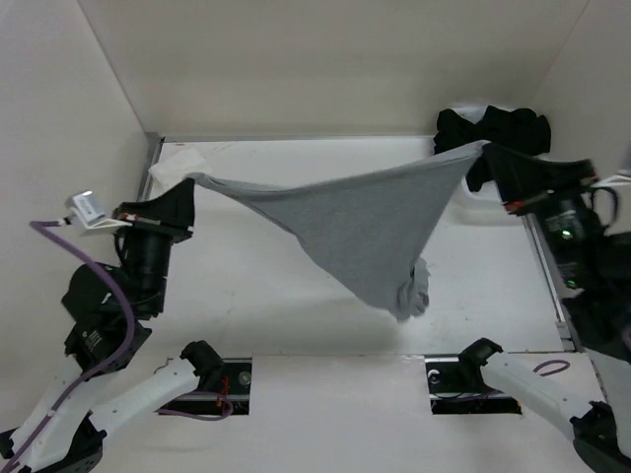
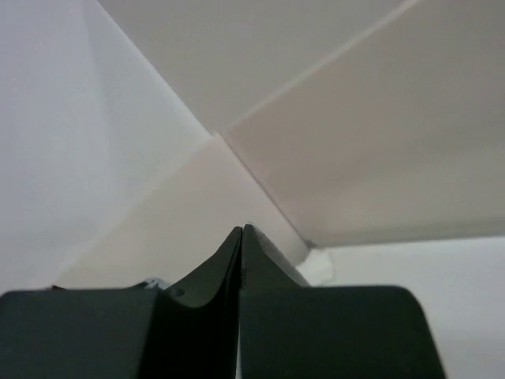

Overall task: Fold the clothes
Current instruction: Flatten the tank top out

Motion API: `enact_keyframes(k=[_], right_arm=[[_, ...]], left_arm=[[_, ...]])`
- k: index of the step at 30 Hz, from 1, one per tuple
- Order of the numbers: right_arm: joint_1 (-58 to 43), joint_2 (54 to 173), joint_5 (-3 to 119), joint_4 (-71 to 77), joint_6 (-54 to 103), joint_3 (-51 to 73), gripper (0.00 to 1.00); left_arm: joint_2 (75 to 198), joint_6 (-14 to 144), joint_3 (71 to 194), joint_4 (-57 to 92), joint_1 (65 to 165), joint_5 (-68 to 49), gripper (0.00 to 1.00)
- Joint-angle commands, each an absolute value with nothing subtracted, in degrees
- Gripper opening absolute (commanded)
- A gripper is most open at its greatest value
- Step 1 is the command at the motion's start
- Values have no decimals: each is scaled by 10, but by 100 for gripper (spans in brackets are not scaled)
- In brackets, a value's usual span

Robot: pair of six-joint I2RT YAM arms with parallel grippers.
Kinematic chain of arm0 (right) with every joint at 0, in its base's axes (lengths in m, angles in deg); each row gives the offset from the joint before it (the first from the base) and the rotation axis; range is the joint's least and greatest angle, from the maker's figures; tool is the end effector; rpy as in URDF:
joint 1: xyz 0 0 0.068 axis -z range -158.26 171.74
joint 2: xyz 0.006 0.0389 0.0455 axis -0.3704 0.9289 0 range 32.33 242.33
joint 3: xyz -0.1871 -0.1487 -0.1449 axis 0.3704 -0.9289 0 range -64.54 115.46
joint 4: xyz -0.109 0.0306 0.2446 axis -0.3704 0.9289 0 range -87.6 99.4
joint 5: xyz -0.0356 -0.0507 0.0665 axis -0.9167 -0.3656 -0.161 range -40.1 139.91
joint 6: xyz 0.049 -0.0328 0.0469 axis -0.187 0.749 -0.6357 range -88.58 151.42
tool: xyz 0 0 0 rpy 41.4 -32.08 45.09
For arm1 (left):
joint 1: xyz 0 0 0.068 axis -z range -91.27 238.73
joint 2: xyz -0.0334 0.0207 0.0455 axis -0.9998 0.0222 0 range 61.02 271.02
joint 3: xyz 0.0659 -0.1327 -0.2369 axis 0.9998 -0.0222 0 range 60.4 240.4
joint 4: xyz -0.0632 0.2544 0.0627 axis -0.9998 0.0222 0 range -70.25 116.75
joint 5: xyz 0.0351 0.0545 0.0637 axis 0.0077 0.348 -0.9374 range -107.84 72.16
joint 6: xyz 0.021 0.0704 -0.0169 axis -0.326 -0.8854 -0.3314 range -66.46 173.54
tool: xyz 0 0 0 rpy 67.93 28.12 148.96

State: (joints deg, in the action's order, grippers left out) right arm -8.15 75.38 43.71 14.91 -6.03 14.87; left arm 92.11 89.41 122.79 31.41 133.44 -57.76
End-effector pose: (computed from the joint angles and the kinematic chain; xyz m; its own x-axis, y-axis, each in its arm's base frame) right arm 0.1041 0.0519 0.5525 0.0290 0.7141 -0.6994 -0.5384 0.6007 0.5910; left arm 0.0921 -0.0337 0.4775 0.1293 -0.7602 -0.6367 0.2292 0.6476 -0.7267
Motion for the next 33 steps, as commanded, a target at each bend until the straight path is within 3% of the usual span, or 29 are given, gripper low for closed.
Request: enact_keyframes(k=[1,4,8,13,17,18,21,26,28,30,33], right_arm=[[-166,765,326,225,0,288,0],[-245,788,277,248,28,362,0],[-296,821,219,258,47,336,0],[-189,899,296,248,3,263,0],[-75,1038,414,218,-27,293,0],[-47,1125,442,216,-22,354,0],[-18,1246,462,248,-9,500,0],[9,1385,471,349,0,834,0],[17,1401,474,363,-6,913,0],[26,1384,481,356,-16,930,0],[32,1335,491,352,-13,892,0]], left_arm=[[925,796,1303,274,1318,-587,1],[934,768,1355,249,1314,-591,1],[963,748,1376,226,1304,-587,2],[1004,765,1256,206,1309,-608,3],[1116,834,1188,162,1185,-540,3],[1205,894,1213,163,1093,-432,3],[1328,963,1309,169,984,-296,2],[1438,962,1570,236,939,-251,2],[1457,956,1650,255,933,-238,2],[1471,954,1718,275,920,-225,2],[1453,949,1724,278,909,-221,3]])
